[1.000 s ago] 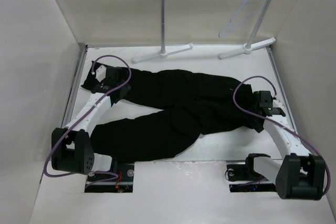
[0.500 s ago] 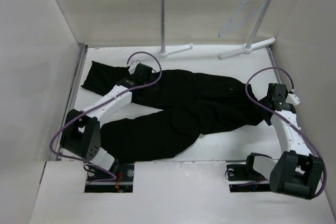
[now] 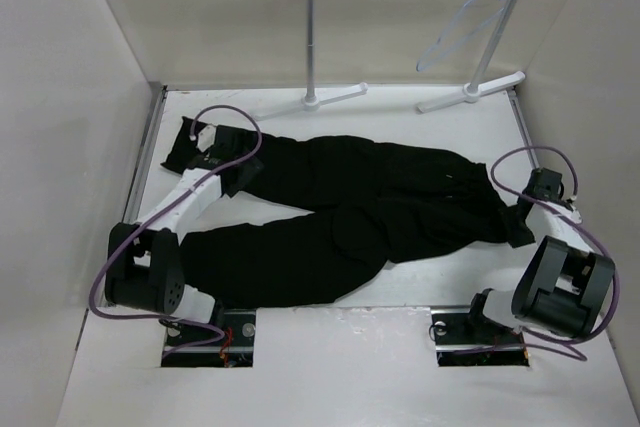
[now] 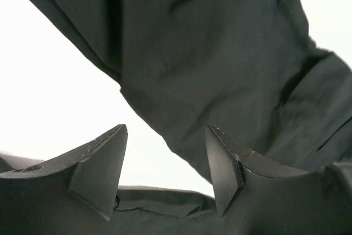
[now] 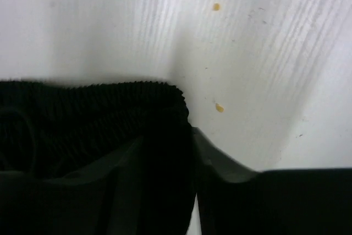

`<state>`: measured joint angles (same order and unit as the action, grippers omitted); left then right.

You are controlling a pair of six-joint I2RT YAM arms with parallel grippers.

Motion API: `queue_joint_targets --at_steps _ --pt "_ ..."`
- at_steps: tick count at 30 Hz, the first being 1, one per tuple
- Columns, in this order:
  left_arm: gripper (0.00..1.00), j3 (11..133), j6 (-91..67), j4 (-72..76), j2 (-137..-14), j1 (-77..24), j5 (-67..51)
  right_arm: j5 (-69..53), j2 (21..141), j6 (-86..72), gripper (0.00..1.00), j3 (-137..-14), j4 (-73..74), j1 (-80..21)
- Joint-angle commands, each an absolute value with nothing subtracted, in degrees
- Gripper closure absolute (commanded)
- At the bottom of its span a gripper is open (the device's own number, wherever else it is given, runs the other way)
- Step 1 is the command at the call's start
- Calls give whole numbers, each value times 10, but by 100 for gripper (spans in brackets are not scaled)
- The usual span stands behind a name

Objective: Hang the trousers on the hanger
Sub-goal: Flatten out the trousers at the center of the board.

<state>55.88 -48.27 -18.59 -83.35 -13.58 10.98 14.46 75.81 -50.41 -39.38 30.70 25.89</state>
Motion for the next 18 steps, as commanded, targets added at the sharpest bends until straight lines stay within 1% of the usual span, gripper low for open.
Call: queue_joint_targets --at_steps 1,2,3,5,7,8,10,11,12,13,14,15,16,17,18 --pt "43 572 -516 -178 -801 -106 141 112 720 -522 36 -421 285 248" --pt "42 581 -516 -178 -808 -95 140 113 703 -510 26 -432 293 239" --pt "41 591 -516 -178 -817 -86 139 125 687 -492 22 -446 301 234" --pt "40 617 -514 -178 -842 -66 124 161 660 -462 21 -473 318 223" --pt "40 648 -513 -180 -872 -47 111 194 645 -426 24 -502 316 201" --pt "40 664 -512 -180 -885 -37 108 200 648 -409 26 -511 302 189" --pt "40 699 -509 -181 -914 -22 115 188 677 -382 38 -527 251 167" --pt "40 715 -509 -182 -930 -12 116 154 711 -363 48 -540 220 159" --pt "40 735 -508 -184 -948 -2 116 107 752 -346 63 -562 201 155" --pt "40 756 -507 -188 -966 7 115 69 795 -338 69 -585 188 153" --pt "40 773 -507 -194 -982 17 116 42 837 -338 69 -606 179 153" --pt "40 787 -506 -197 -993 22 118 24 878 -339 65 -629 180 153" --pt "40 806 -504 -199 -1010 29 119 19 908 -339 58 -648 185 152" --pt "40 822 -501 -203 -1026 36 118 26 927 -339 47 -658 182 152" --pt "40 841 -498 -207 -1042 43 117 39 944 -338 39 -666 178 152"
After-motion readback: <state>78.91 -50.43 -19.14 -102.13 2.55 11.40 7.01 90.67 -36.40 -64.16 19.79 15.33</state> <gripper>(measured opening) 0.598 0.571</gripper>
